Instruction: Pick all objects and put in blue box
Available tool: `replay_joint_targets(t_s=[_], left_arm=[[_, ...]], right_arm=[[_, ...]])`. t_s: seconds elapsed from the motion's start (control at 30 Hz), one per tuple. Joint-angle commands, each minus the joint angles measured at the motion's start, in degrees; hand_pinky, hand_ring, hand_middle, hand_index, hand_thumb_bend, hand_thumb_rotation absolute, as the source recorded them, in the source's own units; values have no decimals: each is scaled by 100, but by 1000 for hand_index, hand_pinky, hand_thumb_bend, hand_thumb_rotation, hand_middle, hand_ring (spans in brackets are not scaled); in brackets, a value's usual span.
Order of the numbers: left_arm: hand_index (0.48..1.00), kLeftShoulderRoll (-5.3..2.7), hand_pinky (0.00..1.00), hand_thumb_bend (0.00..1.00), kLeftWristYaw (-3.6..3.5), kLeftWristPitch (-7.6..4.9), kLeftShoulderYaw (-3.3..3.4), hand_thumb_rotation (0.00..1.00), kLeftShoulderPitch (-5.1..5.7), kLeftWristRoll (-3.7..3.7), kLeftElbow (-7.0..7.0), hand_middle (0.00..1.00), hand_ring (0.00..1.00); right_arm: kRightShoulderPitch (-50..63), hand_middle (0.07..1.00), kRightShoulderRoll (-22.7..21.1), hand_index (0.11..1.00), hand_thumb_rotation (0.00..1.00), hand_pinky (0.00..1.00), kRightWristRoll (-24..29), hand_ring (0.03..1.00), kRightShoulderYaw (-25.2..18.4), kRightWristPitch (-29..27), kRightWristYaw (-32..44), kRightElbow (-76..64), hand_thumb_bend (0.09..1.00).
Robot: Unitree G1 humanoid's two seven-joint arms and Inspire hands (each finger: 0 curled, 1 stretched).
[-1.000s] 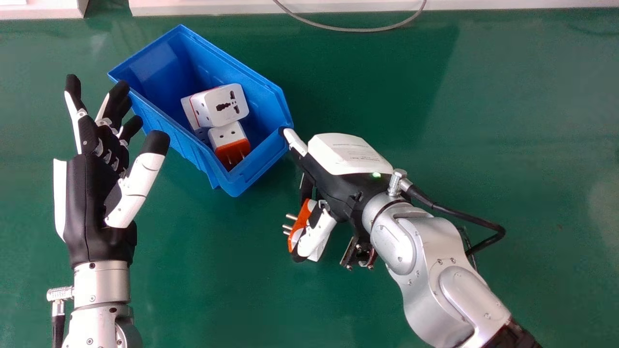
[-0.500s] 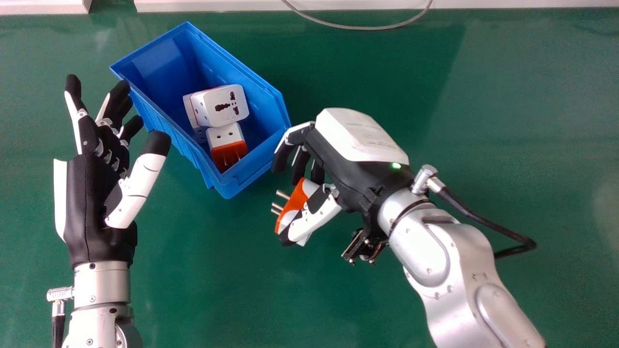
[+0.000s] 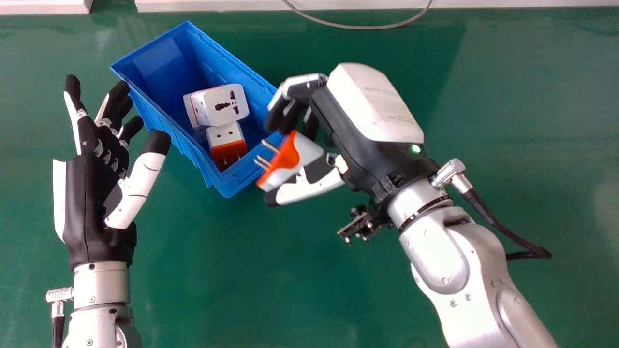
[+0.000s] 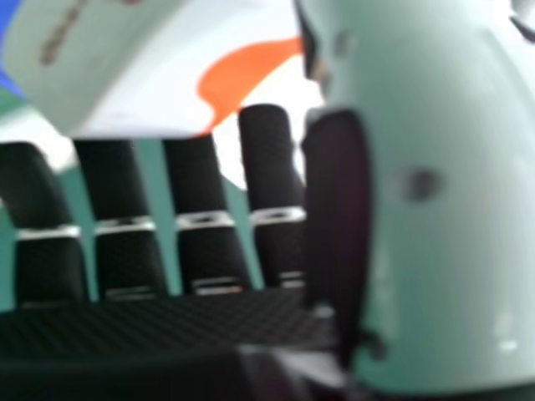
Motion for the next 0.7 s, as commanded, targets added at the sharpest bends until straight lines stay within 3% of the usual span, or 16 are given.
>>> replay_joint_targets(t_s=[0.0,0.17,0.23,0.37,0.5,0.6,0.67], left_arm=[[913,25,885,805,11,-163,36,536,-46,28,-24,917,926],[909,48,884,823,59,-165,44,554,-99,77,25,915,930],[908,64,887,832,93,-210,51,559,-121,132,55,916,933],[908,79,886,838,114,-280,61,569,-172,146,121,915,931],[909,90,884,846,223,-257,75,581,-179,259,121,917,931],[911,97,877,856,351,-254,88,596,-183,387,108,918,931],[911,110,872,859,394,-273,93,602,-190,424,117,917,928]], right_arm=[[-475,487,146,498,0,317,25,419,-132,-314,-299,113,508],[-1499,488,378,520,0,331,-15,422,-146,-703,-919,1293,498],[-1975,487,533,523,0,334,-42,424,-111,-769,-1187,1969,497],[-2665,493,739,522,0,335,-62,432,-47,-1050,-1756,3178,497],[-3358,499,892,522,0,329,-132,438,108,-1614,-2601,4666,496],[-3720,500,993,518,0,337,-120,451,201,-2046,-3104,5622,497],[-3904,500,1058,509,0,347,-194,462,299,-2282,-3481,6174,498]])
